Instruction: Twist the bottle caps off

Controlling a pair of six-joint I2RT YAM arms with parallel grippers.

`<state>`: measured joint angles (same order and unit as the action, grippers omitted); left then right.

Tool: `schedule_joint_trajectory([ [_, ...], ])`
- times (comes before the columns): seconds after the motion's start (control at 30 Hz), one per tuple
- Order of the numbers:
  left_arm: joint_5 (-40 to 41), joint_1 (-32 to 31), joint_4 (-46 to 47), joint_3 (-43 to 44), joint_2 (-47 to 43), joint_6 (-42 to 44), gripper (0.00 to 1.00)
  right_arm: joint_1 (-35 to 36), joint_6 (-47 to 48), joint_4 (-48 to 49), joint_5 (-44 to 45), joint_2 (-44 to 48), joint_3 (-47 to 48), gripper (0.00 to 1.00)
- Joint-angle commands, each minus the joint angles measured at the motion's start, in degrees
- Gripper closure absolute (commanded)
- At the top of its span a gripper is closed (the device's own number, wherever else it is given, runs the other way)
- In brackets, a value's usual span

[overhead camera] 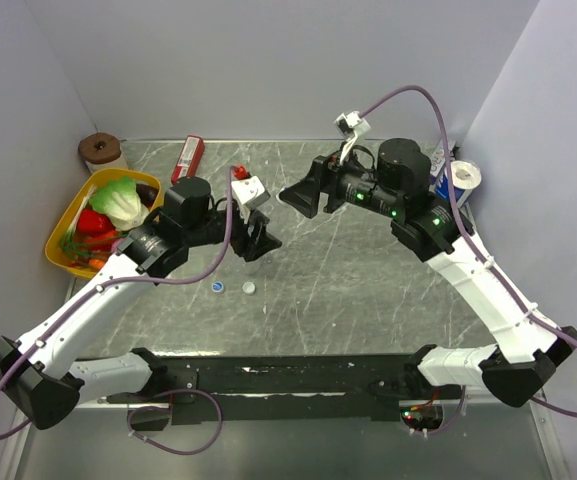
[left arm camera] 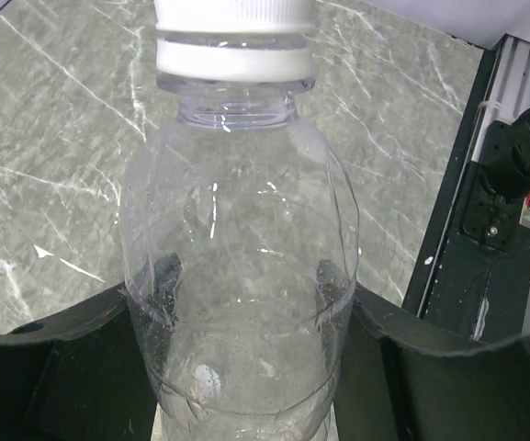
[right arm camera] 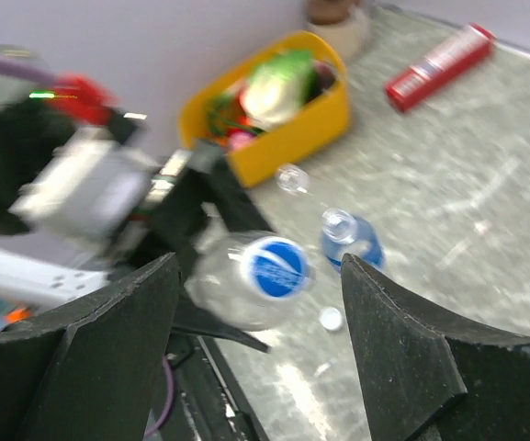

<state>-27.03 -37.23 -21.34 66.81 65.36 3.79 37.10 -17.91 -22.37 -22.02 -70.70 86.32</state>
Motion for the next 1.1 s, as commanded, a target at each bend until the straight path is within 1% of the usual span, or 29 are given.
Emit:
schedule_joint_trajectory([
  [0.0,1.89,-0.38,1.22,0.78,-1.11,-0.01,0.48,1.30,1.74,-2.41,7.78,-0.23,3.50,0.22],
  [0.07,1.63,-0.30,1.30,0.87,-1.20,-0.01,0.48,1.48,1.91,-3.03,8.22,-0.58,3.68,0.23],
  [0.2,1.54,-0.47,1.39,0.78,-1.20,-0.10,0.48,1.48,1.13,-1.19,5.86,-0.76,2.54,0.23],
  [0.43,1.80,-1.17,1.13,0.87,-1.03,-0.01,0.48,1.48,-0.80,1.36,3.22,-1.64,1.83,0.30],
  [0.6,2.15,-1.26,1.04,0.78,-1.03,0.16,0.48,1.48,-2.04,3.47,1.11,-1.90,1.48,0.32],
  [0.7,2.33,-1.44,1.04,0.87,-1.03,0.16,0.48,1.66,-2.04,2.95,0.40,-2.69,2.09,0.33],
  [0.9,2.77,-1.35,1.39,0.70,-1.20,-0.01,0.48,1.74,-1.95,2.86,-0.56,-3.04,2.01,0.45],
  [0.93,2.86,-1.44,1.39,0.69,-1.20,-0.01,0.48,1.66,-1.78,2.86,-0.83,-3.04,1.92,0.49],
  [1.07,2.94,-1.44,1.83,0.34,-1.64,-0.10,0.48,1.74,-1.78,3.74,-0.31,-2.17,0.95,0.58],
])
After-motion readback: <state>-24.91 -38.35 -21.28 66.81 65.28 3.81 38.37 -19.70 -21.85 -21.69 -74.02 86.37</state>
